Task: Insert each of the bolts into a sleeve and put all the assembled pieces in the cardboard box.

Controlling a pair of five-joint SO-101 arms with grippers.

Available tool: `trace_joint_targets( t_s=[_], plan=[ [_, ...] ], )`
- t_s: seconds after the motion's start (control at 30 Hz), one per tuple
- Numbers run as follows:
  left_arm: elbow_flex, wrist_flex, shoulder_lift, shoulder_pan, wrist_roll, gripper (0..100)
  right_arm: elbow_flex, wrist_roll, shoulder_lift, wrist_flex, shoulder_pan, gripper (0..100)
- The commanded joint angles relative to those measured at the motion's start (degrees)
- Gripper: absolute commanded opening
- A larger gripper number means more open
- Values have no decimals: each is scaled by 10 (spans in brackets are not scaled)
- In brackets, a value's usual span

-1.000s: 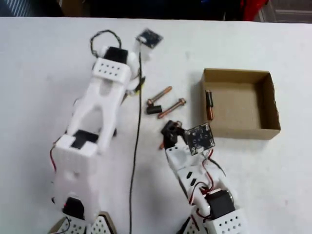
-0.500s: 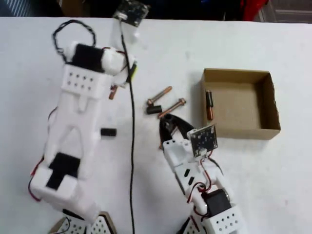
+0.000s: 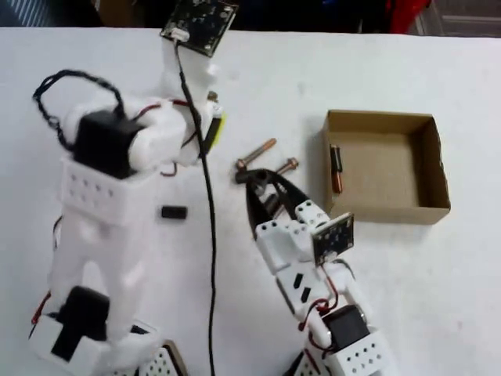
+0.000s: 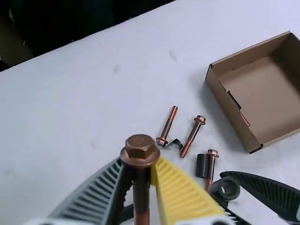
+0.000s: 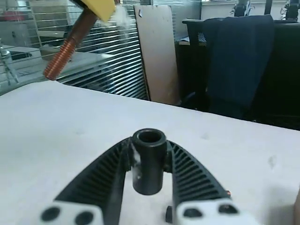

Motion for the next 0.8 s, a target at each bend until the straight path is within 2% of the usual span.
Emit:
trace_joint_targets(
  t_s=[0.0,0.1,0.23,0.57,0.77],
  plan=[
    [-19,4,-58,7,5,20,4,-2,-7,-19,-33,16],
    [21,-8,-109,7,4,20,4,-2,-7,-16,-42,16],
    [126,-63,-201,7,1,21,4,-2,-7,-14,-42,16],
    [435,-302,-402,7,7,22,4,-2,-7,-14,-68,16],
    [582,-447,-488,65,7,22,4,-2,-3,-8,-67,16]
  ],
)
